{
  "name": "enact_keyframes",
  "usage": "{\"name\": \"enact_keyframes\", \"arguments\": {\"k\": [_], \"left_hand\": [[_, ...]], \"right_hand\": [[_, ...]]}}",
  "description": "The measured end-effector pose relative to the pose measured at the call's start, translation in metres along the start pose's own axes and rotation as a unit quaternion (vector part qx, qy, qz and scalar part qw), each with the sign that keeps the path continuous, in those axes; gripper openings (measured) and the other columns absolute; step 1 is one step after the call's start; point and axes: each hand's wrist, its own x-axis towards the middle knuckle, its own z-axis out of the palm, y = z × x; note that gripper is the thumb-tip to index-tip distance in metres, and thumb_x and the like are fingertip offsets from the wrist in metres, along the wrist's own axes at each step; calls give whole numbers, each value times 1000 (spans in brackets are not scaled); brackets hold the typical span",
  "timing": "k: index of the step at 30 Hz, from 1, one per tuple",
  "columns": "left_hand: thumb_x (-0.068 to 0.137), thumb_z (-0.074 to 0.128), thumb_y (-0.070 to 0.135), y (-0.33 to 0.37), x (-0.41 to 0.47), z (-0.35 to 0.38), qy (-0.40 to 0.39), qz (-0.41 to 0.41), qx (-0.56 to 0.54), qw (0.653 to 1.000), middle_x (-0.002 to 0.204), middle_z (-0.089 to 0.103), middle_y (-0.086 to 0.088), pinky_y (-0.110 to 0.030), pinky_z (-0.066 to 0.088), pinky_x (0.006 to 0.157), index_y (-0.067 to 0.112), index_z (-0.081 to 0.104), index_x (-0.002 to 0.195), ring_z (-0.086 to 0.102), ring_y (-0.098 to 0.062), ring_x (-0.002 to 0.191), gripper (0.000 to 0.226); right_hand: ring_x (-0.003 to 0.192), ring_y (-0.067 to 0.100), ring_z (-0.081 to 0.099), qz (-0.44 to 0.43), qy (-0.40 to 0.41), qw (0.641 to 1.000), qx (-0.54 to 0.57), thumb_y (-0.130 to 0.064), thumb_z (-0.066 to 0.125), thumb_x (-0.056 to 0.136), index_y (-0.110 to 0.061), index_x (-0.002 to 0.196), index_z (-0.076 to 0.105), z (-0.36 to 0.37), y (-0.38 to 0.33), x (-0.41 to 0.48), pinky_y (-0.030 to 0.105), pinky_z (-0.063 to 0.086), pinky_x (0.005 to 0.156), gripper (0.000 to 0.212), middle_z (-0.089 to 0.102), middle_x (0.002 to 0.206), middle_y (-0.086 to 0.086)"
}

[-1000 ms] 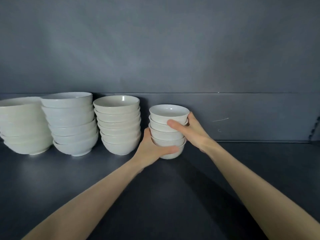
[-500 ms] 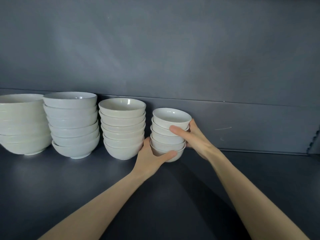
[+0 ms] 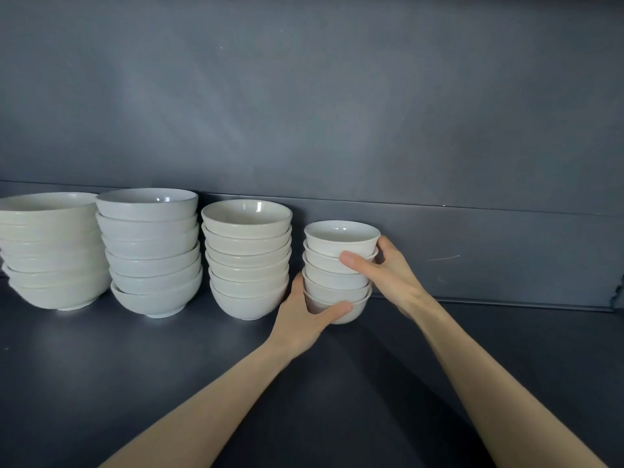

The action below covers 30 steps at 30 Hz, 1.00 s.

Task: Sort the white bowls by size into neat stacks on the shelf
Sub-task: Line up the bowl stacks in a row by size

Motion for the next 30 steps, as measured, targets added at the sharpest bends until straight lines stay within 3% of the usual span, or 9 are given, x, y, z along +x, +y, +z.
{"name": "enact_keyframes", "arguments": {"k": [4,8,17,24,28,30], "left_hand": [[75,78,35,2,0,2,1,3,15,1000,130,51,16,-2,37,77,24,28,147,48,-1,113,88],[75,78,36,2,1,3,-2,-1,11,1000,130,51,17,-14,37,89,24,28,147,48,-2,114,89],[69,84,34,-6,4,0,-12,-10,-3,1000,135,52,14,-22,41,97,27,29,146,50,-6,123,94],[71,83,32,-3,2,2,-4,-7,8,1000,133,53,14,-15,39,90,24,30,146,51,-5,117,92],[73,81,30,1,0,0,-6,-8,11,1000,130,51,16,1,40,75,24,29,146,49,-1,114,90],[73,81,30,3,-1,0,-6,-8,16,1000,129,51,17,3,40,72,24,29,146,49,-1,114,90]], "right_hand": [[98,-3,61,-5,1,1000,7,-27,77,77,-20,129,51,0,1,-2,10,50,70,58,64,112,-14],[93,-5,61,-6,3,1000,12,-24,77,78,-20,128,51,-1,0,-3,6,48,65,57,63,109,-16],[103,1,61,-9,5,1000,-2,-30,79,75,-21,129,51,-1,1,-2,12,51,74,61,64,117,-11],[100,-3,60,-11,0,1000,0,-29,78,76,-24,126,51,0,2,-3,9,50,71,57,63,116,-13],[102,-2,60,-8,-5,1000,3,-28,77,77,-22,130,49,0,3,-3,11,51,73,60,63,119,-11],[100,-4,59,-7,-8,1000,1,-27,76,79,-21,130,48,0,3,-3,8,50,71,59,62,118,-12]]}}
